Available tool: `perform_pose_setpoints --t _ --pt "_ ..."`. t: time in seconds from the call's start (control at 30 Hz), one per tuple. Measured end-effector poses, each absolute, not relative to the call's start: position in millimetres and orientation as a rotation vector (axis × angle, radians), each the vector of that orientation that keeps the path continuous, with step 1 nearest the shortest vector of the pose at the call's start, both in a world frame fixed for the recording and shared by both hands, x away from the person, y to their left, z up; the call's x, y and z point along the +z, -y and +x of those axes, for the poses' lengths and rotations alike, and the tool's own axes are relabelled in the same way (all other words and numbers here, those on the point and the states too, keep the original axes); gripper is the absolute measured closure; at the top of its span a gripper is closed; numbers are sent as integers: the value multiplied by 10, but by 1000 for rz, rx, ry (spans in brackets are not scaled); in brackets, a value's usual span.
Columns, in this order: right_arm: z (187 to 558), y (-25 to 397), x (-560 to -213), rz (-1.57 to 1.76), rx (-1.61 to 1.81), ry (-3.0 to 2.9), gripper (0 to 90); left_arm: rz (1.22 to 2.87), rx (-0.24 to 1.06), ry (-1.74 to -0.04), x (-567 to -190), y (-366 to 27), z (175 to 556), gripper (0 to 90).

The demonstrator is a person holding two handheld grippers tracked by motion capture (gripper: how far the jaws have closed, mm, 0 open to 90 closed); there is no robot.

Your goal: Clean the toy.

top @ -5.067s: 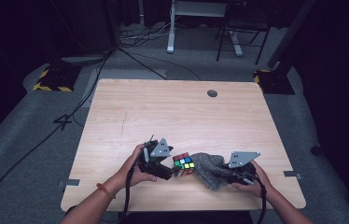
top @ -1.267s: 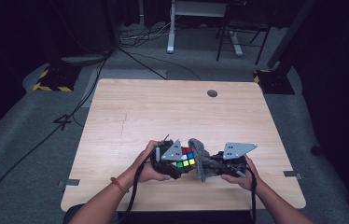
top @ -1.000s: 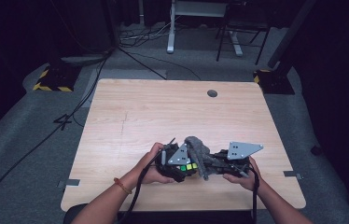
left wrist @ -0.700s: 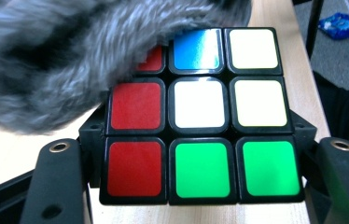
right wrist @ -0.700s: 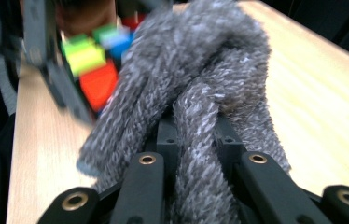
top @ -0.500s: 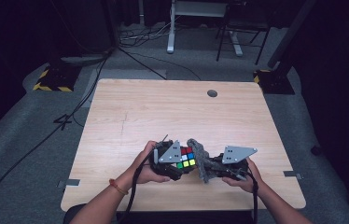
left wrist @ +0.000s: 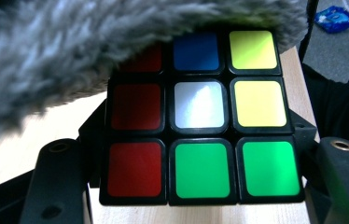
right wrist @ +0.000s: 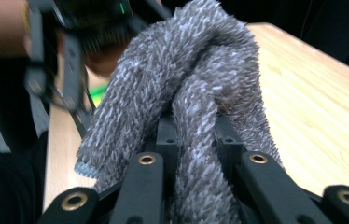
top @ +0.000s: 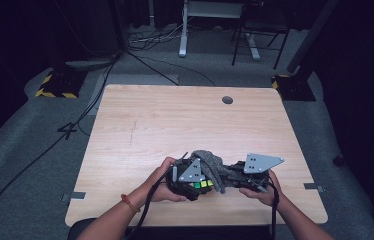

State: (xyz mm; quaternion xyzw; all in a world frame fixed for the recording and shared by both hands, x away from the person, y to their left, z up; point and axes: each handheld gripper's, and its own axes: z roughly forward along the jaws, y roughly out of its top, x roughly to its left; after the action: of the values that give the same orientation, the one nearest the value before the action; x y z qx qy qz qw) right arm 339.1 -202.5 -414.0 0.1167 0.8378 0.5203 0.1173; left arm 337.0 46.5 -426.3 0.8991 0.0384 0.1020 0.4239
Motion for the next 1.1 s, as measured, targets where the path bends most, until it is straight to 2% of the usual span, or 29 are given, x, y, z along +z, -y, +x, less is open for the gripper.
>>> perform_pose_setpoints --t 0.3,0.77,1.1 --pt "3400 2015 -4277 353 1459 -2532 775 2210 268 -107 -4164 -573 3378 335" --pt "3326 1994 -4157 290 1533 -2479 773 2253 281 -123 -4240 -500 3401 333" --pt "3421 2000 -4284 370 1421 -2513 775 2162 259 -95 -4099 -585 3357 333"
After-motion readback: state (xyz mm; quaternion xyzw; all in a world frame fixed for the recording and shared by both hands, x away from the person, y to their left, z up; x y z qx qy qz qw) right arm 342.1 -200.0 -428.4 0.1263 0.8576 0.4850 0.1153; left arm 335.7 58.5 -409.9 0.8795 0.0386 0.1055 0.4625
